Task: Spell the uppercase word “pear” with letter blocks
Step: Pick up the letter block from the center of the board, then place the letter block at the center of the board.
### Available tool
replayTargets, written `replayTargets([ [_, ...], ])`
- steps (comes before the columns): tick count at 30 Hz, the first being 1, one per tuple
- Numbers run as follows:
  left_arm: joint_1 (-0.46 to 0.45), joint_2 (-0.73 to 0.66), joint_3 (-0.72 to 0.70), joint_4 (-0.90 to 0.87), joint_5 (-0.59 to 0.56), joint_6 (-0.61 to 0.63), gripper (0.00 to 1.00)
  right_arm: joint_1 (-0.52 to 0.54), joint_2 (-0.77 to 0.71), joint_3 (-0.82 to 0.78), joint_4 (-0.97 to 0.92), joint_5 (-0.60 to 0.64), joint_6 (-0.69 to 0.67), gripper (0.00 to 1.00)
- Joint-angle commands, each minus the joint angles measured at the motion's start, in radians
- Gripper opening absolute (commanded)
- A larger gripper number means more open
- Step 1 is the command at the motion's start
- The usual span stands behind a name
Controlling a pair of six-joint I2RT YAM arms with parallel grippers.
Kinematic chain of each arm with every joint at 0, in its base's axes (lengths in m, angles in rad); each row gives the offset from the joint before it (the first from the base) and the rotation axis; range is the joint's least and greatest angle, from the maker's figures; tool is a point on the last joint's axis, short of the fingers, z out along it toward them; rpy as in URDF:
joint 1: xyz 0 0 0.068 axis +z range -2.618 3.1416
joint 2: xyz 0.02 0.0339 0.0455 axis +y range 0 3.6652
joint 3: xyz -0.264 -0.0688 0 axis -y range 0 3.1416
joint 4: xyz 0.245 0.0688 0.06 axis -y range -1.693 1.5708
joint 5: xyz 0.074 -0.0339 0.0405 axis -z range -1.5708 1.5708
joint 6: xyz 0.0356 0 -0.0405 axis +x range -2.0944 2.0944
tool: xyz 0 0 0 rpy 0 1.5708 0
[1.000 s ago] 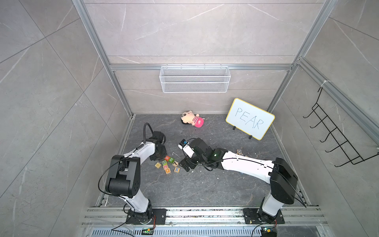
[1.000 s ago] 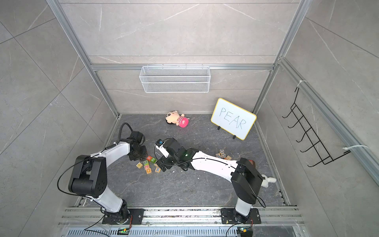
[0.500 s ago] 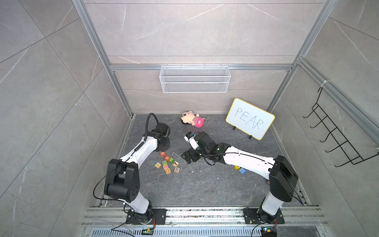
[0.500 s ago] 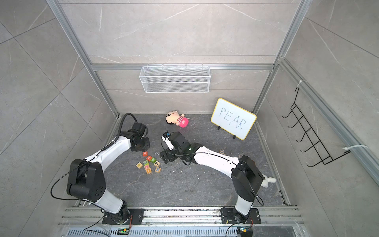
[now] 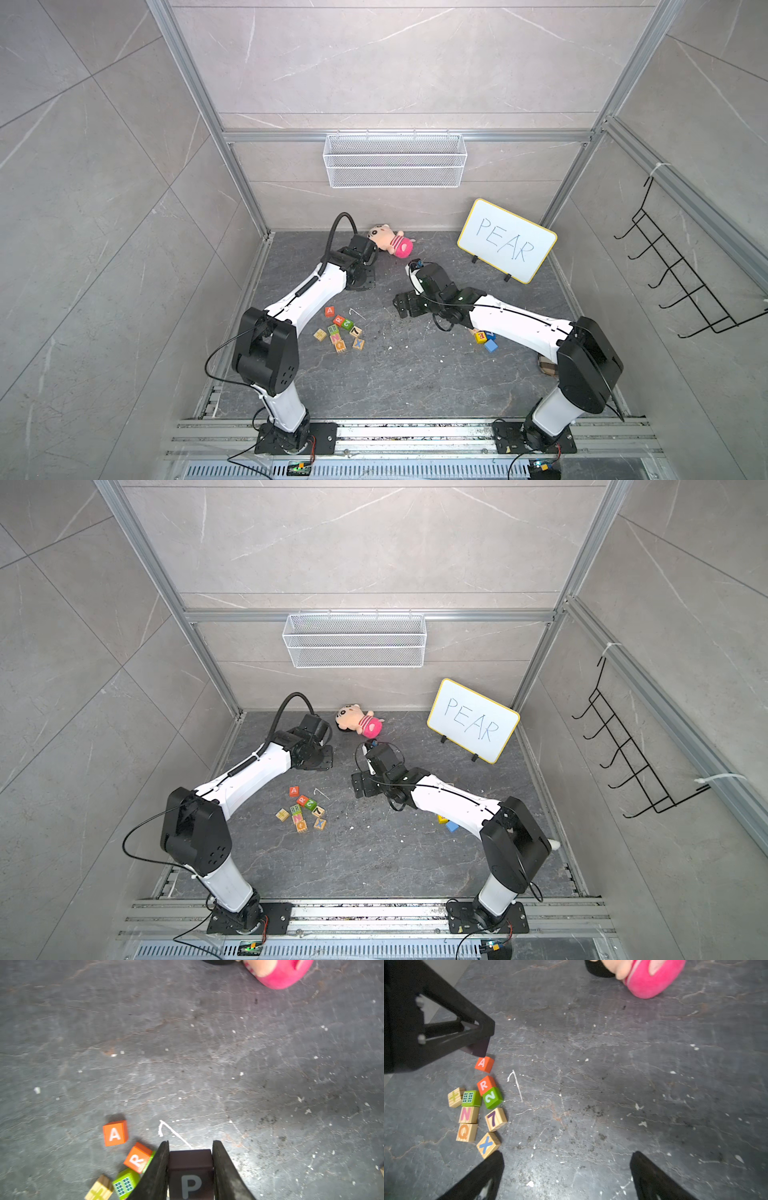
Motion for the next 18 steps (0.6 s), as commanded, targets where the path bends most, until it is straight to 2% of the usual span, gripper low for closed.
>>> replayTargets([
  [1,-0.030,0.056,0.069,-0.004,0.034,-0.033,0.32,-0.016,-0.059,-0.039,0.019,0.047,0.027,0.98],
  [8,-0.080,0.188,0.167,-0.008,0.049,-0.052,0.31,-0.057,-0.085,-0.087,0.033,0.043,0.024,0.98],
  [18,-0.081,0.348,0.237,-0.009,0.045,-0.082,0.30,-0.082,-0.102,-0.136,0.034,0.050,0.029,0.98],
])
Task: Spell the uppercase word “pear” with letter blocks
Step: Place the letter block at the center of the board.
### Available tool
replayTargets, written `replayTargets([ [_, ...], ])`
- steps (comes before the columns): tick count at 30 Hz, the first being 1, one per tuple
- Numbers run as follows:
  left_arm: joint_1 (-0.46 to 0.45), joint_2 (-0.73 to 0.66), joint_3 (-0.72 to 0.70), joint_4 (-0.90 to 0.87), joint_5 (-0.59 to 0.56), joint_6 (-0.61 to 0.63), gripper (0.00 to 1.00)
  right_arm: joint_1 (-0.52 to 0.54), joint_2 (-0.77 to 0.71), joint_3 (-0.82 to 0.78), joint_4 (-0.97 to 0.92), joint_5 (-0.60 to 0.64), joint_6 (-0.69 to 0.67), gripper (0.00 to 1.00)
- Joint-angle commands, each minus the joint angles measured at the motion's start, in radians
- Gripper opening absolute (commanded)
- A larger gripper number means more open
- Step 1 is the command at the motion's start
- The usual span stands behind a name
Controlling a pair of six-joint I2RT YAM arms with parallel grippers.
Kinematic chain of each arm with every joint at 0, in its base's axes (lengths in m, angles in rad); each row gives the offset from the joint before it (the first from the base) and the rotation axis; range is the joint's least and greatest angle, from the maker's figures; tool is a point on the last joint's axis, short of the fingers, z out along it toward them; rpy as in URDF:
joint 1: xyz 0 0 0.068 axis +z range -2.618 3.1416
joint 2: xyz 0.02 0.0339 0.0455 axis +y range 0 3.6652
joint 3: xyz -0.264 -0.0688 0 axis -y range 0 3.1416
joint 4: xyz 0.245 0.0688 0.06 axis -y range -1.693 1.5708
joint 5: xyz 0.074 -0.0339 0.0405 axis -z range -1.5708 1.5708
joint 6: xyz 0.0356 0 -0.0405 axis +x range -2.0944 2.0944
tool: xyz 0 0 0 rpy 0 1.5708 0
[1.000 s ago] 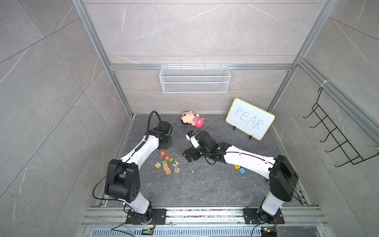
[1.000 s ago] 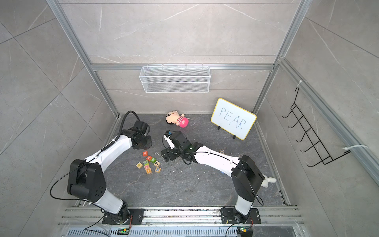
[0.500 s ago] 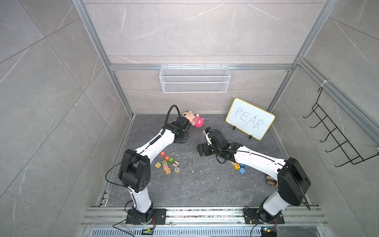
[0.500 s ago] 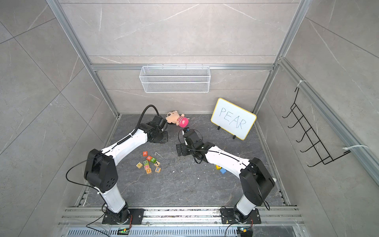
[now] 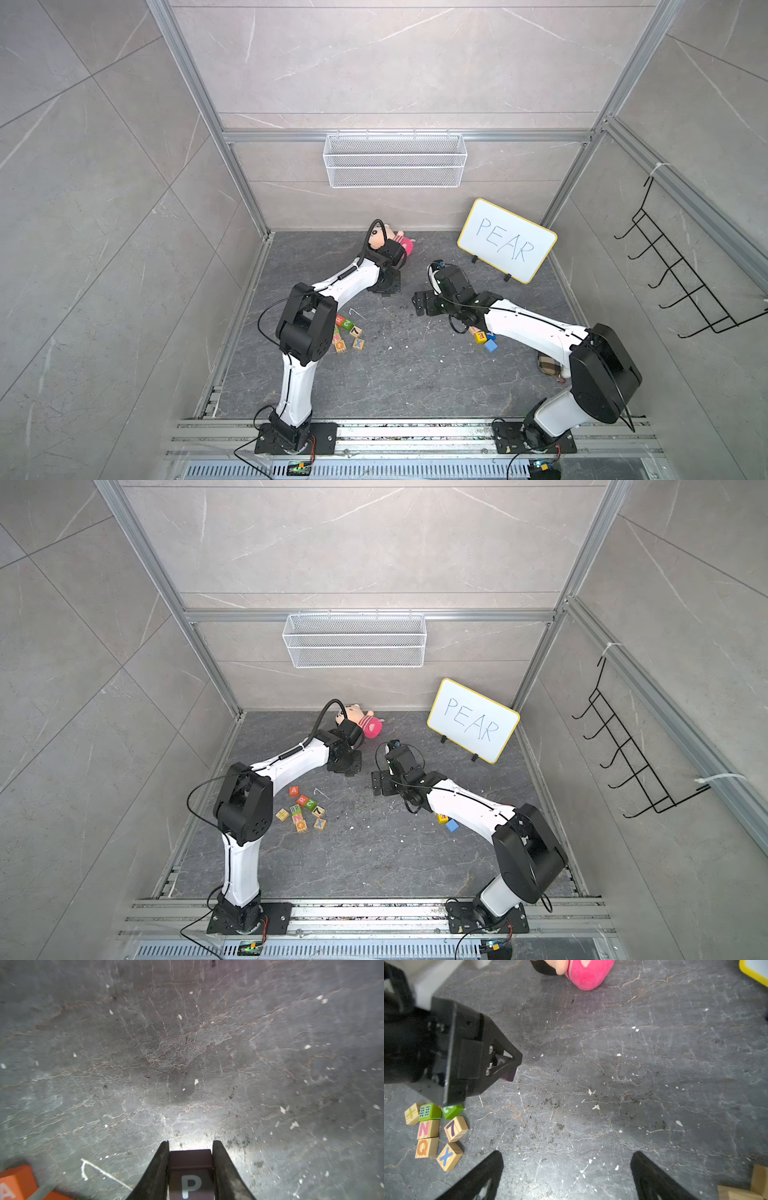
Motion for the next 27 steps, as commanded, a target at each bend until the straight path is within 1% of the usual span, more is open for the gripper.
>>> replayTargets([
  [1,0.004,0.043,0.051,-0.016,0.000,-0.027,0.30,-0.002,-0.036,-0.012,-0.003,0.020,0.005,0.98],
  [6,0.012,0.088,0.070,-0.033,-0.022,-0.046,0.30,-0.002,-0.040,-0.012,-0.022,0.041,-0.009,0.98],
  [18,0.024,0.104,0.055,-0.042,-0.047,-0.064,0.29,-0.001,-0.027,-0.004,-0.013,0.024,-0.005,0.98],
  [27,0.024,0.119,0.055,-0.037,-0.043,-0.055,0.29,-0.002,-0.023,0.002,-0.020,0.018,-0.006,0.98],
])
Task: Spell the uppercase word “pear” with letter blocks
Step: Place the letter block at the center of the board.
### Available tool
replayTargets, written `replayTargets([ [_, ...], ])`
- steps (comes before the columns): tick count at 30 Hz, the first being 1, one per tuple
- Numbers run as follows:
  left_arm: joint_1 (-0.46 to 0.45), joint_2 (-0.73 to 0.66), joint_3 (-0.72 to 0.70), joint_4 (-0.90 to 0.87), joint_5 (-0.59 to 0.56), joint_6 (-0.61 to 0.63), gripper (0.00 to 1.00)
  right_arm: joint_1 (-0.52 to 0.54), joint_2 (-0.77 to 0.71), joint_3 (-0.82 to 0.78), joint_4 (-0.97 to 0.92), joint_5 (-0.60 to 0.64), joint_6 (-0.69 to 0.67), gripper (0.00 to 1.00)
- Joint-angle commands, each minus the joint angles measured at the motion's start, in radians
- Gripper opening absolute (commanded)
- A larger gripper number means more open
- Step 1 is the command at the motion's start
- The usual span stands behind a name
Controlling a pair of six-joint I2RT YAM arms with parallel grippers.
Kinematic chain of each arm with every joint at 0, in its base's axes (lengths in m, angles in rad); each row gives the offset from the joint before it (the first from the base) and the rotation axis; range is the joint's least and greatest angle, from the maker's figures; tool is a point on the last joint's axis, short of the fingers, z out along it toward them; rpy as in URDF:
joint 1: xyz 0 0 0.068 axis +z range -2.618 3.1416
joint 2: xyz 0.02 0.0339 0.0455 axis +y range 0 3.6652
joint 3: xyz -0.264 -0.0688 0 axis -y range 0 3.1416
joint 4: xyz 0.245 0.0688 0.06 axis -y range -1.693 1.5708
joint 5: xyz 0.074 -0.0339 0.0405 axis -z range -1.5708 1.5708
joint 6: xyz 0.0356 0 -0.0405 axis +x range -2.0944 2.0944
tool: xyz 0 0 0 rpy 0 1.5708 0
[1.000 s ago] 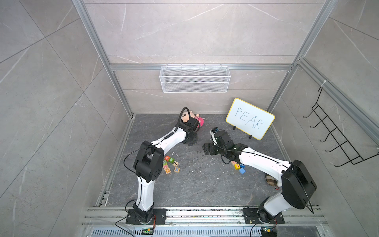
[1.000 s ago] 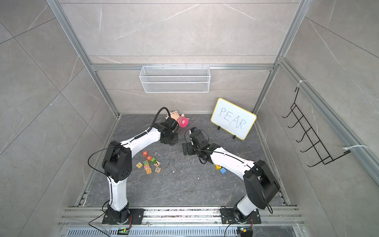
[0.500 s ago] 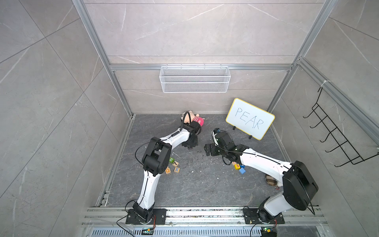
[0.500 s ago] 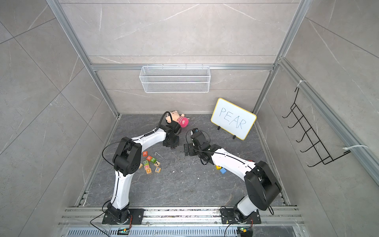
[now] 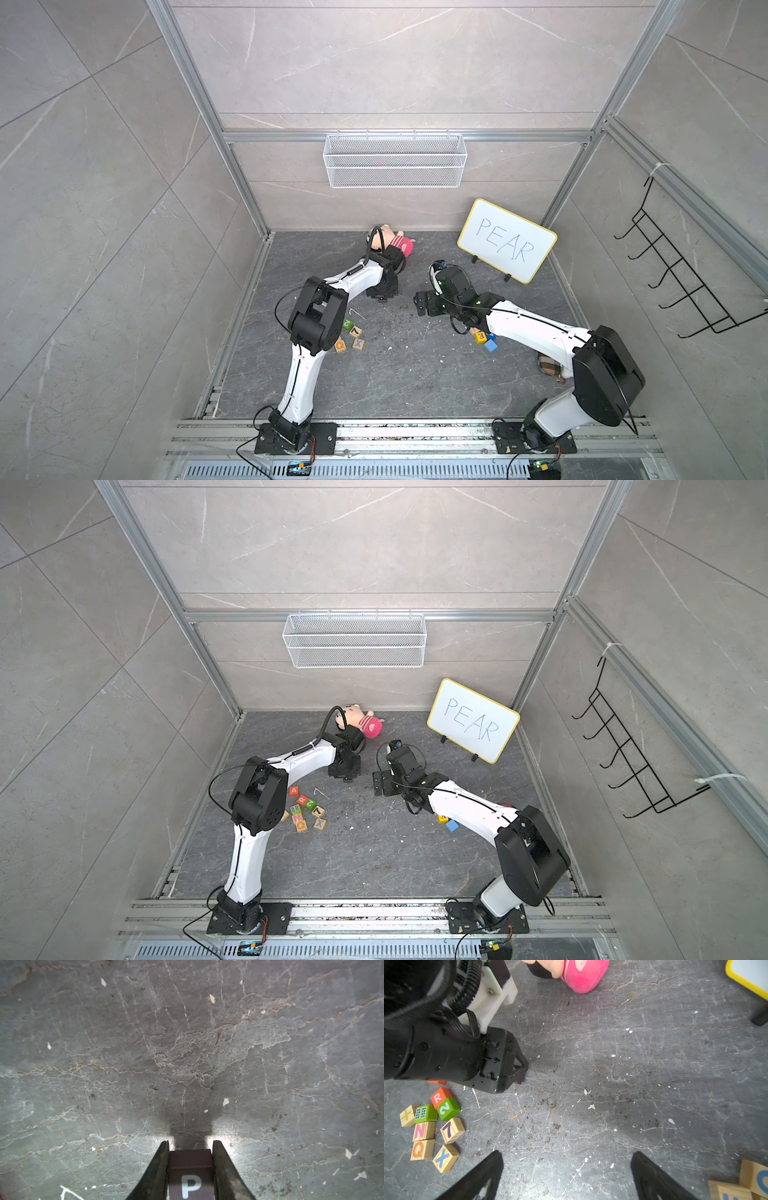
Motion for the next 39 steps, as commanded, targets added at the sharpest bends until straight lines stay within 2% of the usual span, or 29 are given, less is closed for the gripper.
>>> replayTargets([
  [1,0.005,0.016,0.022,-0.018,-0.015,-0.004,0.30,-0.002,-0.009,0.007,-0.019,-0.003,-0.005,0.98],
  [23,0.002,0.036,0.028,-0.012,-0.007,0.035,0.35,-0.002,0.005,0.009,-0.015,-0.005,0.004,0.98],
  [31,0.002,0.031,0.026,-0.007,-0.007,0.037,0.44,-0.002,0.004,0.008,-0.014,-0.004,0.006,0.98],
  [39,0.000,0.029,0.021,0.005,0.001,0.041,0.46,-0.003,0.003,0.006,-0.015,-0.002,0.006,0.98],
])
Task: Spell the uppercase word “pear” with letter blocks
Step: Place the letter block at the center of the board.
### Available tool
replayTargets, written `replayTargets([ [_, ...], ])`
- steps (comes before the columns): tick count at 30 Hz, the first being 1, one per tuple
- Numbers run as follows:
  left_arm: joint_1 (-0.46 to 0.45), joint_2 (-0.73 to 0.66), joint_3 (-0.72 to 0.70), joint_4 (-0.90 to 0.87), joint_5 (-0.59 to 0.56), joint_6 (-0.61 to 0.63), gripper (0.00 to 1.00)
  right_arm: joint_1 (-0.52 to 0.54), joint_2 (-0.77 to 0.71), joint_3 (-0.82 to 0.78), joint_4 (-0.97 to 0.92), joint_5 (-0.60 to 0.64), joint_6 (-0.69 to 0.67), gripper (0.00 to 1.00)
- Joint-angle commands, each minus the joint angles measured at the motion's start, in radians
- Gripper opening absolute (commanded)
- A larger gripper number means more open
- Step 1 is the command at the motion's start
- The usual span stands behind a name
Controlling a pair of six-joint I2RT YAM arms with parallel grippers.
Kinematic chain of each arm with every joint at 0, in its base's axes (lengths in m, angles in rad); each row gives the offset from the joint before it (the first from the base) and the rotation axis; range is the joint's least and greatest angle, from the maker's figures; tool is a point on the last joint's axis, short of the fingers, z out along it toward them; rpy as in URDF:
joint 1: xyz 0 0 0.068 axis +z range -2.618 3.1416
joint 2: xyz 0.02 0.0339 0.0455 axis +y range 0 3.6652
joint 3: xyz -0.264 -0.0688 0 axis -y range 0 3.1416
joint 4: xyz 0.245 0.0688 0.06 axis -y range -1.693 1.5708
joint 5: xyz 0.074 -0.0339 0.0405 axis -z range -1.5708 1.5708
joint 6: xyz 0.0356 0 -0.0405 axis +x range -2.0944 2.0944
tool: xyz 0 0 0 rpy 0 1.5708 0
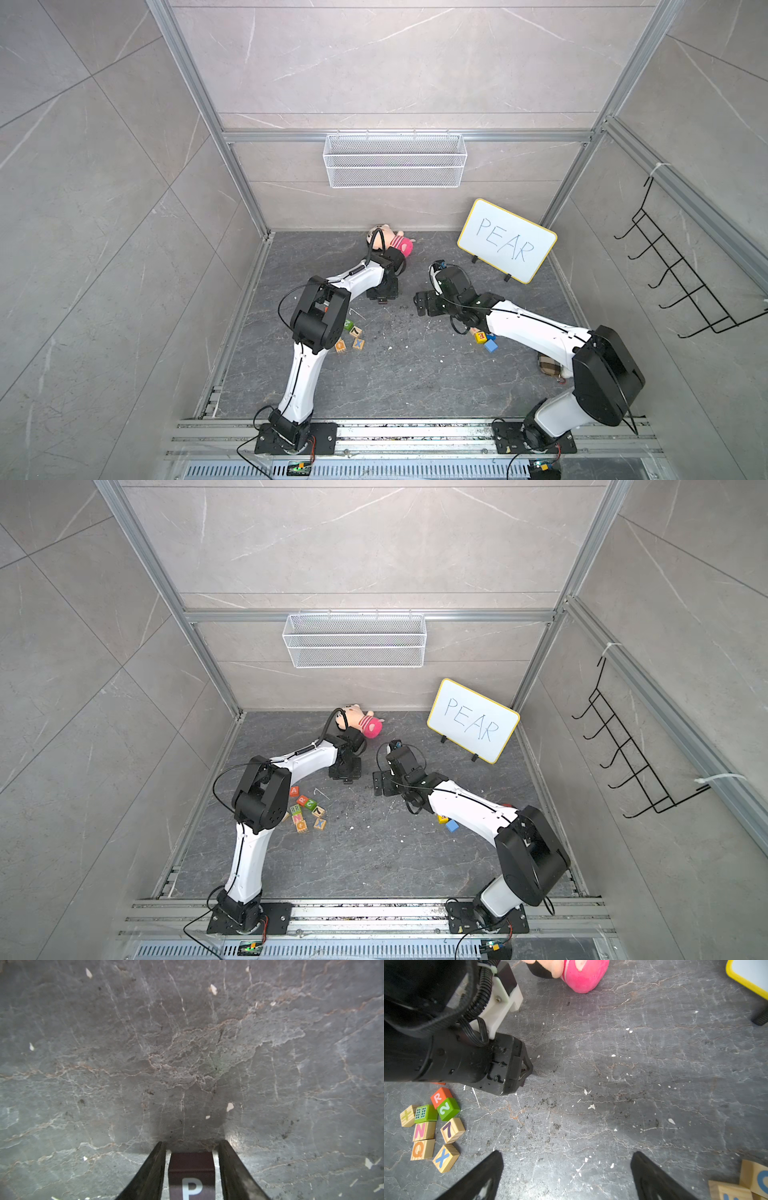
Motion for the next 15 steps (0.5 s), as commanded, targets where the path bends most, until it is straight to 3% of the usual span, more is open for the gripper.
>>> replayTargets([
  [1,-0.001,0.006,0.022,-0.001,0.005,0.013,0.46,-0.003,0.003,0.006,-0.016,-0.002,0.007,0.98],
  [15,-0.005,-0.009,0.021,-0.007,-0.007,0.014,0.46,-0.003,0.017,0.017,-0.013,-0.017,0.016,0.98],
])
